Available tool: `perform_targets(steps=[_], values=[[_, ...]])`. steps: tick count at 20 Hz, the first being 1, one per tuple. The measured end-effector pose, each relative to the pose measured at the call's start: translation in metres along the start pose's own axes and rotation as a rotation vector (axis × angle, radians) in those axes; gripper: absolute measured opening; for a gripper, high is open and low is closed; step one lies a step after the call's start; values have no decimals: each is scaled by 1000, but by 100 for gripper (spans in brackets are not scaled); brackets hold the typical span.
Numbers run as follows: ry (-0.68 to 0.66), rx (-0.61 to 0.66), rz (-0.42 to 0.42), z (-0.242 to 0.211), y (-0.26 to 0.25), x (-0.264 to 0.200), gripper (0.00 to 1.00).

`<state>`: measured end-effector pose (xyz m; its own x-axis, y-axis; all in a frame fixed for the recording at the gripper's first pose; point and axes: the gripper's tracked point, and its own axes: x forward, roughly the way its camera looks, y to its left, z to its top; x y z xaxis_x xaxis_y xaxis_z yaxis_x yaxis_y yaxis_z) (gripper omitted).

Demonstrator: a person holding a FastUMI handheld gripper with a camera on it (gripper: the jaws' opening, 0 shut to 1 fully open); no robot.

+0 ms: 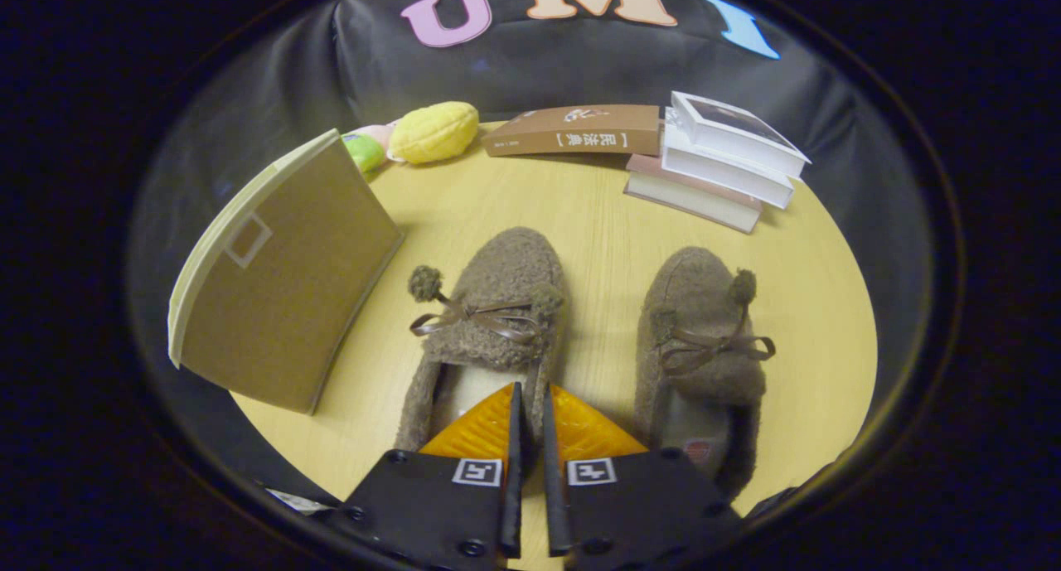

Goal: Open the storage box then place both shoes into the box .Put the left shoe in first, then the right shoe, with the right side of both shoes facing outward in a uniform manner.

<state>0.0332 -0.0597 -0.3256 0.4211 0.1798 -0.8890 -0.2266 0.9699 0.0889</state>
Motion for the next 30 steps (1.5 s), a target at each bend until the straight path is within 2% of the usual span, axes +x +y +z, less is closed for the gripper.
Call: perform_targets(steps=[3,14,18,22,30], values=[[7,80,2,7,2,-5,4],[-82,381,133,53,43,-65,4],[-149,399,152,85,68,-94,4],[-184,416,213,117,112,-114,4],[-190,407,331,155,212,-113,4]])
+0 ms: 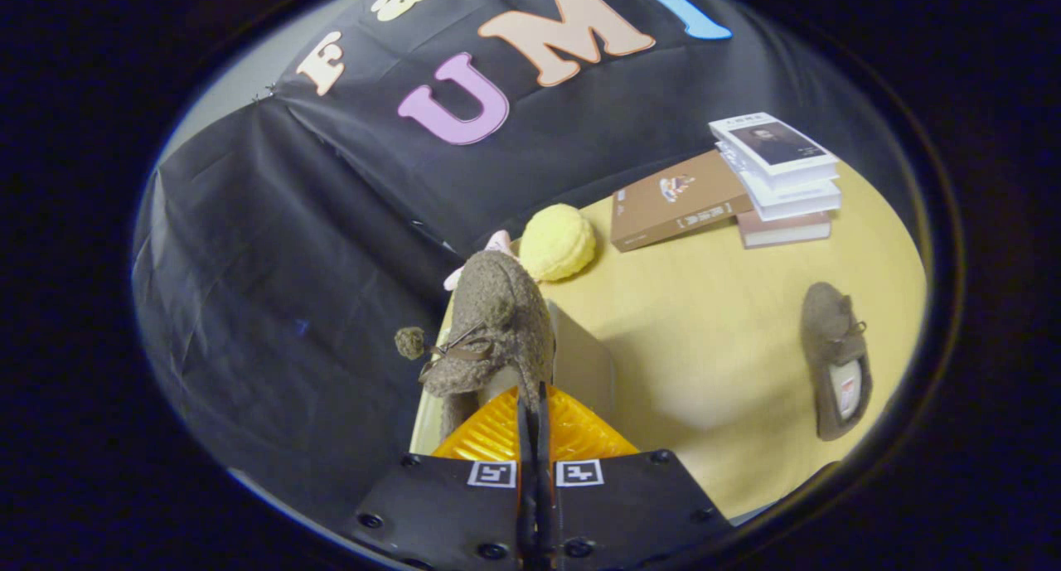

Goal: Open the storage box then place both shoes into the box .Put the left shoe in first, then the right shoe, with the right side of both shoes facing outward in a uniform manner.

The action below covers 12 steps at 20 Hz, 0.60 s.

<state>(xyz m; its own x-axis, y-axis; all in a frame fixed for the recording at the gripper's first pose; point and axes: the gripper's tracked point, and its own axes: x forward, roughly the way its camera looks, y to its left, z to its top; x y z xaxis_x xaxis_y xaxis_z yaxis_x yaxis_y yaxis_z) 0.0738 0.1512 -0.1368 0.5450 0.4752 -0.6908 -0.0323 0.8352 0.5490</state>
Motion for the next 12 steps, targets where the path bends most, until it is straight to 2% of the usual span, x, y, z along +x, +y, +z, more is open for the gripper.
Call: perform_targets(steps=[2,12], values=[[12,-13,1,-8,15,9,4],[102,-21,-127,-82,33,78,4]])
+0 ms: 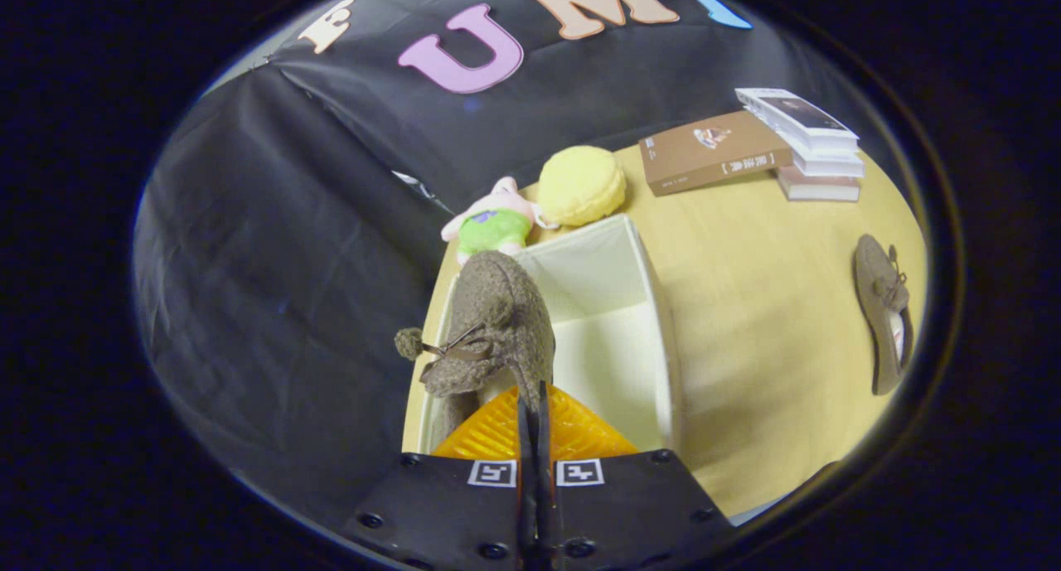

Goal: Open the storage box then place both shoes into the box .Put the left shoe in first, then the right shoe, with the right side of both shoes facing outward in a uniform manner.

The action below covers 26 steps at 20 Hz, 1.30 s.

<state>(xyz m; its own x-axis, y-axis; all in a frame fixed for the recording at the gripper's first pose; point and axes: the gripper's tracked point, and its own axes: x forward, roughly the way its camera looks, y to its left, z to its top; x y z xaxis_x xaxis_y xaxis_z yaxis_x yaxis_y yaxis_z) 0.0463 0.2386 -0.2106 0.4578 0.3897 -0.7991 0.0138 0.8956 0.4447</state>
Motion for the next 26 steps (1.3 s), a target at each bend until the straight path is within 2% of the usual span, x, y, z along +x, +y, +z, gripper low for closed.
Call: perform_targets(steps=[9,13,17,26], values=[[56,21,-100,-35,4,47,4],[87,0,-104,-49,6,60,4],[68,-19,-11,-39,30,47,27],[-58,-239,115,-2,36,-20,87]])
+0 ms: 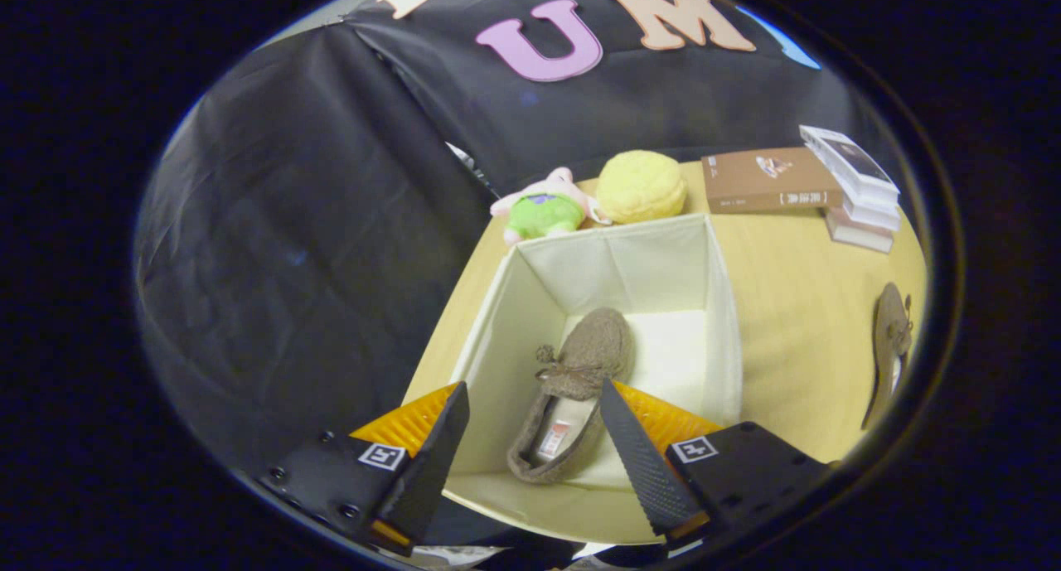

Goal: Open the storage box then place both shoes into the box .Put the left shoe in first, then the right shoe, with the right side of both shoes facing outward in a uniform manner.

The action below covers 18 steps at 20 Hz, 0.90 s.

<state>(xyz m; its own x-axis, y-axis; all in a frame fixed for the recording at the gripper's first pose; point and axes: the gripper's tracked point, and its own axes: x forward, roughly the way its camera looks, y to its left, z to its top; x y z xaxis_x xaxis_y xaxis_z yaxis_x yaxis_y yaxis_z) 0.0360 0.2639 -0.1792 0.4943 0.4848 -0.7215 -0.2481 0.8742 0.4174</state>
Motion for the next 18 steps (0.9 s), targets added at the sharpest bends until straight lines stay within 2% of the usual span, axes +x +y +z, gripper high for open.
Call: perform_targets(steps=[2,7,14,18], values=[[-49,-62,-5,13,-12,-15,100],[-135,-205,-68,34,-57,-50,100],[-217,-361,-237,56,-150,-102,100],[-250,-345,-301,64,-197,-129,100]])
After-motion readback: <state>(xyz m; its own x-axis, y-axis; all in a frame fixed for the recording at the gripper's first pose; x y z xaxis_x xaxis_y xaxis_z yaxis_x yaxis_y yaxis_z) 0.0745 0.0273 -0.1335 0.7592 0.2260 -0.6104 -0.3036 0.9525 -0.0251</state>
